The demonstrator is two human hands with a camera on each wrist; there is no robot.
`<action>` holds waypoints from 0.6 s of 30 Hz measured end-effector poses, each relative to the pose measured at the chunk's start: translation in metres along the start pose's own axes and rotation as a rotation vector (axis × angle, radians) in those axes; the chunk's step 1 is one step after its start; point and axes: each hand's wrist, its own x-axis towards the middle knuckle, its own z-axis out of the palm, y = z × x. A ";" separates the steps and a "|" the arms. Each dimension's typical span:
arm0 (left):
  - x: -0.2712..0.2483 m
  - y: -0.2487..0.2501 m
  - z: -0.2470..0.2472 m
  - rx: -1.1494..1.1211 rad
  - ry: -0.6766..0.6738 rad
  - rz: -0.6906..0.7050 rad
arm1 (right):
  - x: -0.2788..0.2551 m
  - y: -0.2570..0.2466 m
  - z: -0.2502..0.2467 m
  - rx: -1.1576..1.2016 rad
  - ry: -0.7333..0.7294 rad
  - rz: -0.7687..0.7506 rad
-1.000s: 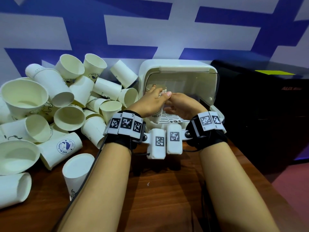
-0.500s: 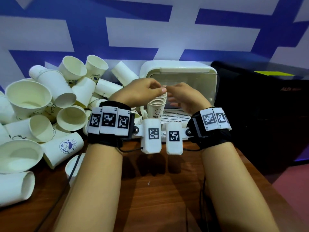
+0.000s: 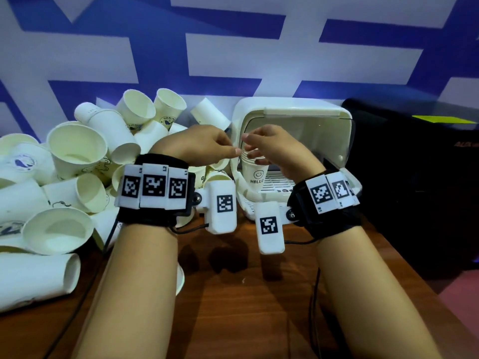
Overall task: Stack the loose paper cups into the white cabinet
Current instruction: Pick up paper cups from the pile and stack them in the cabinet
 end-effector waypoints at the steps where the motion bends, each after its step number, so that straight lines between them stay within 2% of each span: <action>1: 0.002 -0.003 0.001 0.005 -0.017 -0.017 | 0.000 0.001 0.003 -0.022 -0.023 0.006; 9: 0.016 -0.014 0.011 0.127 -0.268 -0.138 | -0.009 -0.001 0.021 -0.183 -0.166 0.097; 18: 0.022 -0.021 0.019 0.160 -0.334 -0.180 | -0.011 0.001 0.032 -0.348 -0.260 0.161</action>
